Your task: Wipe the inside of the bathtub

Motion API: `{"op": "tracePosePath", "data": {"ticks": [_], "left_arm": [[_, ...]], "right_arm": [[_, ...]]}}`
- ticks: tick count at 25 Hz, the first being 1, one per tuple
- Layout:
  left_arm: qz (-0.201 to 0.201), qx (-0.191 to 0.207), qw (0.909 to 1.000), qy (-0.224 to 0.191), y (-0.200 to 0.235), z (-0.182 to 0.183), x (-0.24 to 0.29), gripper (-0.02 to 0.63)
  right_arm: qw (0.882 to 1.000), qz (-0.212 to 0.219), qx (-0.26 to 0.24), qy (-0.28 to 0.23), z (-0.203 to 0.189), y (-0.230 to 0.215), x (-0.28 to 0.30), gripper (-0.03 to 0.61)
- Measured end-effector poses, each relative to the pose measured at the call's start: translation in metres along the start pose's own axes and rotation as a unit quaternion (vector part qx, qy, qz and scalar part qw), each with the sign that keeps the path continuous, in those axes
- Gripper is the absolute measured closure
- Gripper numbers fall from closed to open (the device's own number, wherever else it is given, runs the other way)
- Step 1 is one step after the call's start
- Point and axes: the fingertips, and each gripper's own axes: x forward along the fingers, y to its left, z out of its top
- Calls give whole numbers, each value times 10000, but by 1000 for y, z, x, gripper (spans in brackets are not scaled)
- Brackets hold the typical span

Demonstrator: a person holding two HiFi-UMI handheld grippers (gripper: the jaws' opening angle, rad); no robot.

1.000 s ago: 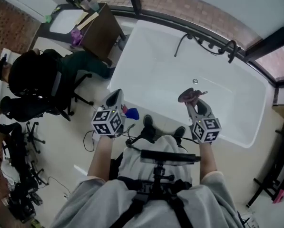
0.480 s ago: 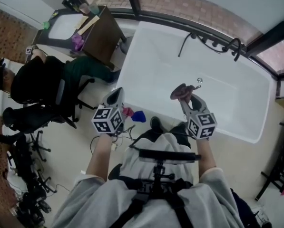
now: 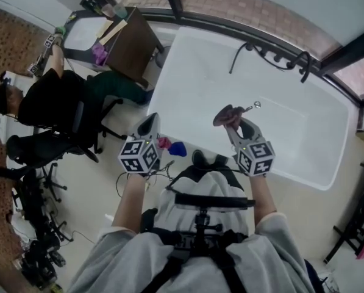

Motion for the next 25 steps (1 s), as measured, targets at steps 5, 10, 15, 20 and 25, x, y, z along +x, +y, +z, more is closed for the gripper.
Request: {"op": "tracePosePath", "data": {"ticks": [5, 10, 15, 20, 25], "left_arm": [[106, 30, 9999, -73, -27, 8, 6, 606], [215, 123, 9996, -113, -35, 10, 6, 606], [387, 148, 9991, -99, -20, 11, 1, 606], [353, 337, 9988, -17, 1, 11, 9, 606], [248, 475, 9985, 132, 30, 13, 34, 606]], "right_arm": [[9997, 236, -47, 9, 3, -20, -5, 425], [9990, 432, -75, 5, 5, -27, 3, 425], [9982, 586, -67, -103, 11, -22, 19, 425], [9981, 572, 56, -212, 10, -15, 48, 425], [9984, 419, 320, -204, 1, -14, 89, 425]]}}
